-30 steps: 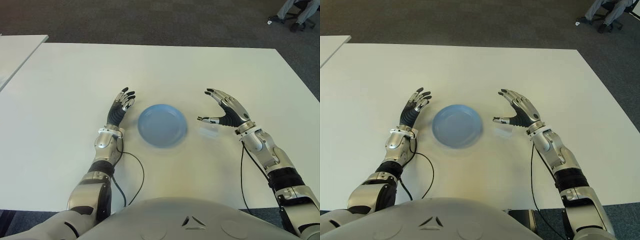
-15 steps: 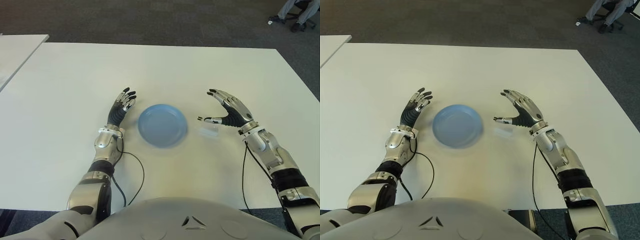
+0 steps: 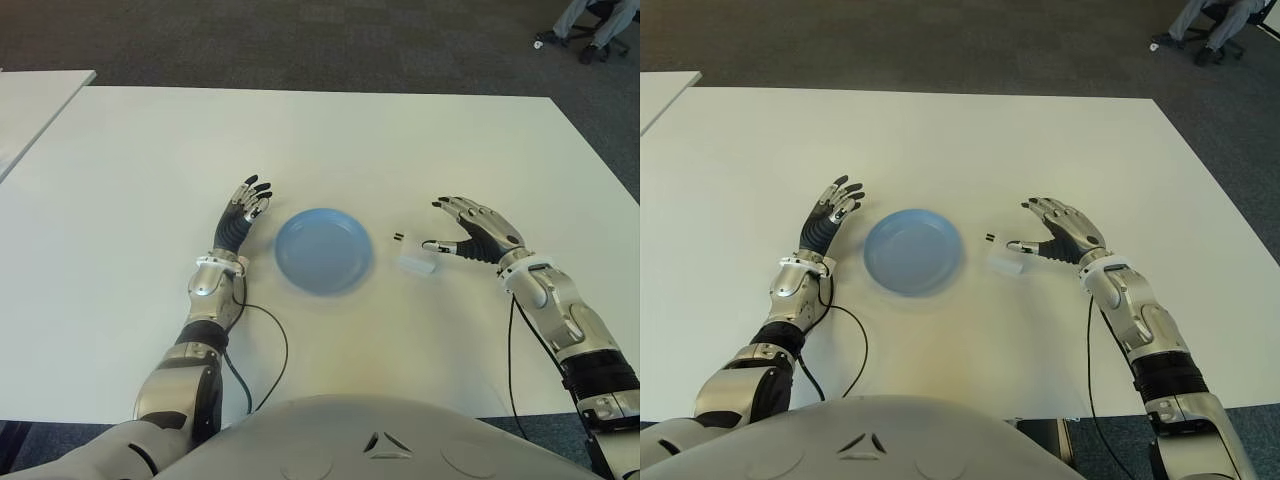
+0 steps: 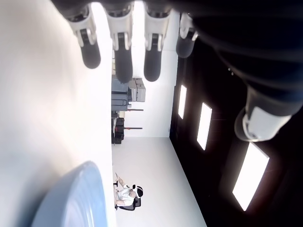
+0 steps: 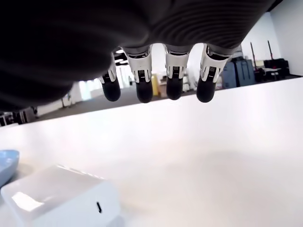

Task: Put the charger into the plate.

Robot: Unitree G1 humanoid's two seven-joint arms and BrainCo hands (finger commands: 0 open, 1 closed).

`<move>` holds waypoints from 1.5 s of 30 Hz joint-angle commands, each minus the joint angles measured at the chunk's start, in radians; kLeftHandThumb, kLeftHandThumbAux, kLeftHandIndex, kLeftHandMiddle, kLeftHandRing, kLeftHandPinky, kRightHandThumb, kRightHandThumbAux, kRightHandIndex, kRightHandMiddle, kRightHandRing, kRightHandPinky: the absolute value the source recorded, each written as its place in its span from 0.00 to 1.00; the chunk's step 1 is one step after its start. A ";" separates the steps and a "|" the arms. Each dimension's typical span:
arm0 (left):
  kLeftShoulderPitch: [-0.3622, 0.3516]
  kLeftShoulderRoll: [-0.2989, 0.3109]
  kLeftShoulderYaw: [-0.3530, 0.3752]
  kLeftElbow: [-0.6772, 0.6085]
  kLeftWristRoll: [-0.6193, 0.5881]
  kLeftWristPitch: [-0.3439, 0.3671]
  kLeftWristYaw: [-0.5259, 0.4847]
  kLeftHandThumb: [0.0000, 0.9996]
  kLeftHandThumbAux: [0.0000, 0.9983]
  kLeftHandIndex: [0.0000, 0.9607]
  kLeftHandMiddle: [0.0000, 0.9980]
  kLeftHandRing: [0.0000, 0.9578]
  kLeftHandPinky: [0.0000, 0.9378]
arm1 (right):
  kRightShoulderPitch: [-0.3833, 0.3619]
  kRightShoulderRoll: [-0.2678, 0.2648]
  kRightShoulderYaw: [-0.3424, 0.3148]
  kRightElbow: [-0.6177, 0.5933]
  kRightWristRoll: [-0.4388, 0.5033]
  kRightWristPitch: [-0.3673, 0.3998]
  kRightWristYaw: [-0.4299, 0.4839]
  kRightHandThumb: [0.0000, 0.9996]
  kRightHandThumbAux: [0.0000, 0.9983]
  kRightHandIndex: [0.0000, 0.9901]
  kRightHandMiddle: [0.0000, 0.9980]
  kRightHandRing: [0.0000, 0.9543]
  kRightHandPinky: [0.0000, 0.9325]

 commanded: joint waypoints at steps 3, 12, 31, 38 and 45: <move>0.021 0.001 -0.003 0.028 -0.004 0.028 -0.019 0.00 0.51 0.02 0.18 0.20 0.16 | 0.029 -0.007 0.003 -0.003 -0.022 0.034 0.002 0.27 0.13 0.00 0.00 0.00 0.00; 0.023 0.003 -0.006 0.025 0.003 0.026 -0.013 0.00 0.50 0.01 0.18 0.19 0.16 | 0.032 -0.007 0.008 0.005 -0.028 0.052 0.006 0.28 0.13 0.00 0.00 0.00 0.00; 0.027 0.000 -0.007 0.014 0.002 0.036 -0.014 0.00 0.50 0.01 0.18 0.19 0.17 | 0.052 0.000 0.035 -0.006 -0.067 0.081 0.006 0.27 0.14 0.00 0.00 0.00 0.00; 0.025 -0.004 -0.007 0.015 0.000 0.039 -0.014 0.00 0.50 0.02 0.18 0.20 0.19 | 0.062 0.015 0.053 -0.028 -0.090 0.100 0.001 0.27 0.13 0.00 0.00 0.00 0.00; 0.023 -0.006 -0.009 0.019 0.006 0.029 -0.007 0.00 0.49 0.01 0.18 0.20 0.18 | 0.058 0.031 0.081 -0.066 -0.121 0.130 0.025 0.26 0.12 0.00 0.00 0.00 0.00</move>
